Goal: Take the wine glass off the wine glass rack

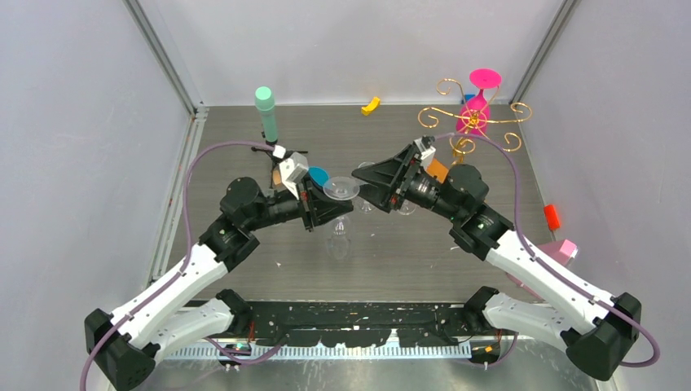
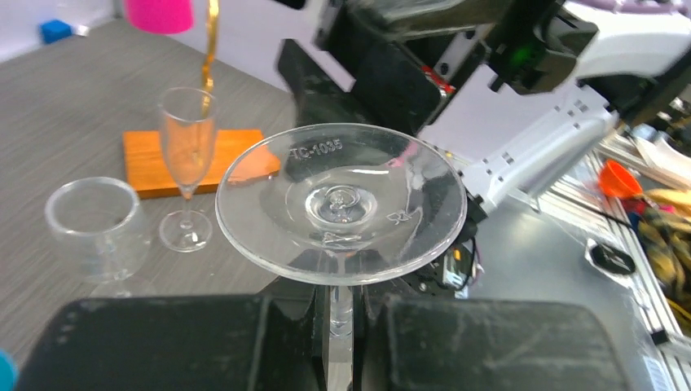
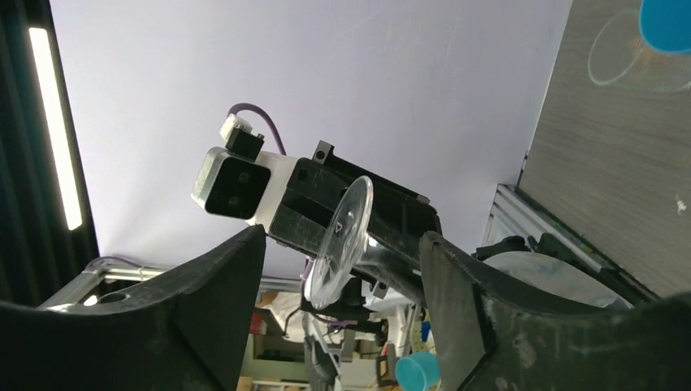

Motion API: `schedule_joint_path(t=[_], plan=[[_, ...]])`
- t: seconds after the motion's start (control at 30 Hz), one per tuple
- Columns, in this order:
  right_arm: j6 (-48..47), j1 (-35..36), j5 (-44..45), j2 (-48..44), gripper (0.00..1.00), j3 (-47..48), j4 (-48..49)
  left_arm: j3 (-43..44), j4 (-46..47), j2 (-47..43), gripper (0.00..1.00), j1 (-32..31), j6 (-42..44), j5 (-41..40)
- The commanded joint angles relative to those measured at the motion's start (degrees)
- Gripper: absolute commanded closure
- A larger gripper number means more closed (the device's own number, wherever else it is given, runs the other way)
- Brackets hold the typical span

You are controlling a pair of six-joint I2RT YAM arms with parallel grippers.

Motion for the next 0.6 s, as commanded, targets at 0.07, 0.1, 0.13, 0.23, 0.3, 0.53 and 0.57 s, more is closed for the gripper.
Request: schedule_joint_path(t=[0.07,0.1,0.13,0.23,0.3,0.53,0.57], plan=[[-8.38,0.25,10.95,-7.66,0.21,-1.44,-2.2,4.6,-3.03,-5.74,1.0,-0.11,0.49,-15.72],[-9.76,0.27,11.94,-8.16,0.2,-1.8,-3.11,4.82,-3.24,-6.39,1.0,-0.11,-0.14,-18.53],[-10.69,0.27,13.52,-8.93,0.2,-1.92,-5.28,5.08,-3.15,-6.94,1.0,-0.11,-1.4,-21.49],[-11.7,0.26,14.66,-8.84,0.18,-1.95,-8.34,7.05,-2.37,-7.93,1.0,-0.15,-6.89,-30.68],[-11.72,0.56,13.19,-7.93,0.18,-2.12,-8.11,8.56,-2.13,-7.87,1.0,-0.18,-10.04,-34.94],[-13.58,6.11,11.86,-4.89,0.18,-2.23,-1.04,7.67,-0.48,-9.01,1.0,-0.11,-21.74,-47.65],[-13.83,6.62,11.56,-4.35,0.18,-2.22,0.55,7.28,-0.38,-9.47,1.0,-0.14,-22.67,-48.94]])
